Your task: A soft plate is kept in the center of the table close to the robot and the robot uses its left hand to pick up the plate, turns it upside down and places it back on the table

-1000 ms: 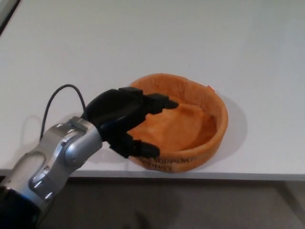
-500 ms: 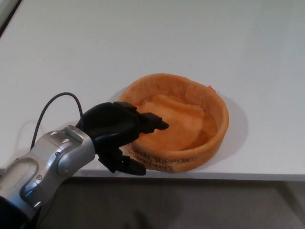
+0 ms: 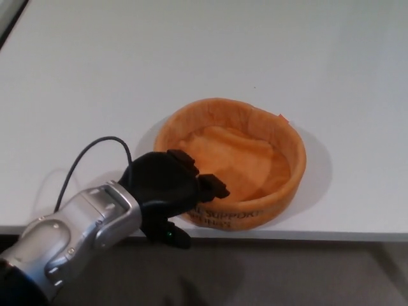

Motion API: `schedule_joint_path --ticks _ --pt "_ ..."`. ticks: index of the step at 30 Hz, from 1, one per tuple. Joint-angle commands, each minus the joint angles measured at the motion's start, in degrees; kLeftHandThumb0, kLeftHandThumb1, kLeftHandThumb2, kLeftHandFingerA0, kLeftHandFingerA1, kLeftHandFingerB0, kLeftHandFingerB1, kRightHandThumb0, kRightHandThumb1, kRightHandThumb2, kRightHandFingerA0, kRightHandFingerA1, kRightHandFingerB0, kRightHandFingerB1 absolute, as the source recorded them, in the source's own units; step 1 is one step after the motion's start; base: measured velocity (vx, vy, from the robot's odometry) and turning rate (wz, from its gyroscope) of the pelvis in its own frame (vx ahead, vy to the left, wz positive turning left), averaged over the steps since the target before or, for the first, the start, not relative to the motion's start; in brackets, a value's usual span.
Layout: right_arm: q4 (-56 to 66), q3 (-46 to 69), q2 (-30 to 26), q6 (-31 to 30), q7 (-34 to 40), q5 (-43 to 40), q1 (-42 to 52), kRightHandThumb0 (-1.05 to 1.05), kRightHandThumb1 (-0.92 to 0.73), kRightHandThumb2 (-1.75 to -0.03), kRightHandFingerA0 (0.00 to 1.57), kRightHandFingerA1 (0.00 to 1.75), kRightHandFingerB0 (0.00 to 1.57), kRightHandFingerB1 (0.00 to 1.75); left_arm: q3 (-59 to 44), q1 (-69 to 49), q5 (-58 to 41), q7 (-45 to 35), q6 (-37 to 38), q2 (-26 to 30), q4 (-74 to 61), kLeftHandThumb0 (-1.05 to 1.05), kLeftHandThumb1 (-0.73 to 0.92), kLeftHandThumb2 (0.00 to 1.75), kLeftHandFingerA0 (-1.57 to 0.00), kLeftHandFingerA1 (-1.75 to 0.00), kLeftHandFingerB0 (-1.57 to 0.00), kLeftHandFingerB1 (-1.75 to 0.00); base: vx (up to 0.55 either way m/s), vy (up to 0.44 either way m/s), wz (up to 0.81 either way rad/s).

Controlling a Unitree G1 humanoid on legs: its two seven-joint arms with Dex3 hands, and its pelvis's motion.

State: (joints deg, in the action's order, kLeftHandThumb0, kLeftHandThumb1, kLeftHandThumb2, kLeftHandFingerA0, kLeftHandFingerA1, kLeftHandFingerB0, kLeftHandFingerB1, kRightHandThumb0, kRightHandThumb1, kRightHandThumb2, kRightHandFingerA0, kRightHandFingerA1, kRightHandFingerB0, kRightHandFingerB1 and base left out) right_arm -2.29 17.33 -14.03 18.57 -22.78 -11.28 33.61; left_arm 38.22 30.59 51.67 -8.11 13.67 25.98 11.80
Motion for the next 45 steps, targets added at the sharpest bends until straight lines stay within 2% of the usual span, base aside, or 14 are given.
schedule_joint_path --ticks 1,4,6,7,9,12,17,18,24,25,39,40,41,45 --pt "-1.26 0.70 -1.30 1.36 1.84 2.93 0.03 -0.60 -0.62 -0.94 0.48 0.55 0.27 0.47 5.64 3.92 19.48 16.31 -6.60 -0.32 5.53 -0.60 0.61 0.58 -0.72 -0.75 -0.67 -0.57 0.00 0.000 0.00" --pt "-1.64 0.79 -1.42 1.25 1.37 2.41 -0.22 -0.57 -0.76 -0.64 0.58 0.40 0.34 0.31 6.13 5.39 18.95 17.59 -6.43 -1.18 7.88 -0.45 0.57 0.62 -0.98 -1.55 -0.89 -0.69 0.00 0.000 0.00" --pt "-1.65 0.95 -1.51 1.16 1.15 2.19 -0.10 -0.57 -0.75 -0.64 0.58 0.41 0.34 0.32 6.53 5.76 18.84 19.10 -5.92 -1.33 8.93 -0.44 0.57 0.57 -1.09 -1.58 -0.89 -0.68 0.00 0.000 0.00" --pt "-1.74 0.96 -1.55 1.15 1.04 2.14 -0.12 -0.57 -0.75 -0.64 0.59 0.41 0.34 0.32 6.58 5.86 18.64 19.61 -5.73 -1.40 9.30 -0.43 0.55 0.56 -1.10 -1.67 -0.88 -1.09 0.00 0.000 0.00" --pt "-1.94 0.91 -1.63 1.02 0.75 1.96 -0.13 -0.60 -0.61 -0.94 0.51 0.56 0.27 0.47 6.55 5.83 18.29 19.86 -5.53 -1.32 9.41 -0.40 0.39 0.82 -1.36 -1.47 -0.99 -1.19 0.00 0.000 0.00" --pt "-2.37 0.81 -1.50 1.01 0.59 1.69 -0.15 -0.57 -0.75 -0.64 0.62 0.41 0.35 0.32 5.85 5.56 16.59 17.82 -5.12 -1.42 9.04 -0.19 0.62 0.59 -0.99 -1.75 -0.79 -1.50 0.00 0.000 0.00" --pt "-2.15 0.58 -1.51 0.31 0.47 1.35 -0.21 -0.64 -0.63 -0.94 0.54 0.55 0.27 0.46 3.87 5.54 11.91 14.60 -1.64 -1.15 8.77 -0.27 0.62 0.59 -0.95 -1.75 -0.73 -1.53 0.00 0.000 0.00" --pt "-1.95 0.49 -1.56 0.11 0.37 1.31 -0.23 -0.58 -0.74 -0.63 0.64 0.40 0.35 0.32 2.95 5.42 9.76 13.73 -0.51 -1.34 8.92 -0.27 0.59 0.58 -0.94 -1.75 -0.73 -1.48 0.00 0.000 0.00" --pt "-1.68 0.39 -1.85 -0.73 -0.17 0.76 -0.39 -0.58 -0.73 -0.62 0.65 0.40 0.35 0.31 -0.19 5.52 4.29 12.30 2.55 -3.06 9.55 -0.35 0.66 0.59 -0.92 -1.75 -0.68 -1.72 0.00 0.000 0.00" --pt "-1.58 0.40 -1.97 -0.84 -0.25 0.74 -0.36 -0.59 -0.60 -0.93 0.55 0.56 0.26 0.47 -0.84 5.29 3.01 10.91 2.30 -3.65 9.26 -0.34 0.66 0.60 -0.92 -1.75 -0.68 -1.73 0.00 0.000 0.00" --pt "-1.07 0.26 -2.35 -1.84 0.19 1.69 -0.48 -0.58 -0.74 -0.63 0.66 0.41 0.34 0.31 -11.40 -4.03 -26.75 -18.88 -18.07 -21.87 -5.92 -0.33 0.63 0.59 -0.88 -1.75 -0.75 -1.68 0.00 0.000 0.00" --pt "-0.79 0.31 -2.42 -2.15 0.16 1.58 -0.44 -0.57 -0.74 -0.63 0.65 0.41 0.34 0.31 -11.38 -4.11 -26.87 -19.33 -18.65 -22.52 -6.57 -0.39 0.43 0.86 -1.20 -1.40 -1.05 -1.32 0.00 0.000 0.00" --pt "-0.99 0.34 -2.42 -1.96 0.14 1.56 -0.60 -0.58 -0.74 -0.63 0.65 0.41 0.34 0.31 -11.42 -4.20 -27.65 -20.59 -20.24 -23.66 -7.70 -0.34 0.63 0.59 -0.90 -1.75 -0.72 -1.75 0.00 0.000 0.00" --pt "-1.52 0.30 -2.54 -1.46 -0.26 1.56 -0.82 -0.69 -0.65 -0.93 0.55 0.55 0.25 0.45 -12.28 -3.65 -34.06 -26.95 -25.24 -26.90 -10.66 -0.32 0.64 0.59 -0.94 -1.75 -0.72 -1.75 0.00 0.000 0.00"
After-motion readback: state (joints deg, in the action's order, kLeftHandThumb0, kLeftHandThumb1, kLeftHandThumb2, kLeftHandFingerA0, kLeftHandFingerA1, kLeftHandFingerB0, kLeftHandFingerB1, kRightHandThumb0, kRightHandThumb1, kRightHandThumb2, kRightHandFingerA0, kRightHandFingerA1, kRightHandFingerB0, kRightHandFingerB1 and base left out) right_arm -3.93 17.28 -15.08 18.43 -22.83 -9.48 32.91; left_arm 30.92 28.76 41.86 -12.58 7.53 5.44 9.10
